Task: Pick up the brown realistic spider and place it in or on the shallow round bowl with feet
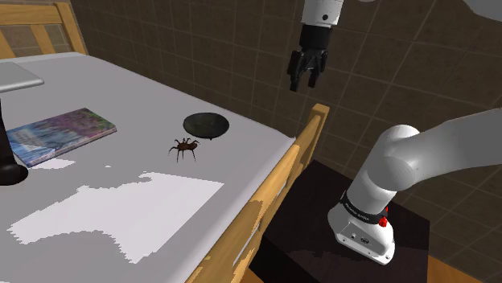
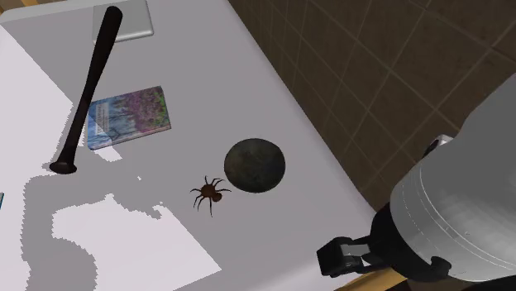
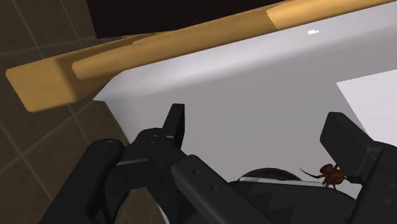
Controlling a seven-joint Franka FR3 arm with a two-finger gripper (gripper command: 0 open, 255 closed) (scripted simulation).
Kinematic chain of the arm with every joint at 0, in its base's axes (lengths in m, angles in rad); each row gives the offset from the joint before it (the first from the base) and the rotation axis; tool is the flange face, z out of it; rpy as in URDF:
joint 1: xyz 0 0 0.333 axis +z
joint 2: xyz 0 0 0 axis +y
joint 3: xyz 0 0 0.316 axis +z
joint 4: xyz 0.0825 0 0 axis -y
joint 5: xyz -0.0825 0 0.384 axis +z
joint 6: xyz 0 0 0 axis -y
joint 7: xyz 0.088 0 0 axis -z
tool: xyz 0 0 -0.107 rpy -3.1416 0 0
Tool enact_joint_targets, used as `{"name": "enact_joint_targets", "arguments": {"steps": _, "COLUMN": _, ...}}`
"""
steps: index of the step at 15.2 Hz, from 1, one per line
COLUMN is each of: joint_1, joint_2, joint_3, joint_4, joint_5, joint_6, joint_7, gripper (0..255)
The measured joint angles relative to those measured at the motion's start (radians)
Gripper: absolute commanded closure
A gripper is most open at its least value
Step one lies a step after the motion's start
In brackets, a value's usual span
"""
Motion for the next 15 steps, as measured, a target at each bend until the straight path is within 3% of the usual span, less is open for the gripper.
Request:
{"name": "enact_joint_targets", "arguments": {"steps": 8, "joint_1": 0.003, "joint_2": 0.166, "joint_3": 0.124, "joint_4": 0.037, "joint_5": 0.026, "joint_6": 0.128, "joint_7": 0.145, "gripper": 0}}
{"name": "enact_joint_targets", "arguments": {"steps": 15, "joint_1": -0.008, "joint_2": 0.424, "joint_3": 0.264, "joint_4": 0.155, "joint_5": -0.003, "joint_6": 0.257, "joint_7": 0.340, "gripper": 0}}
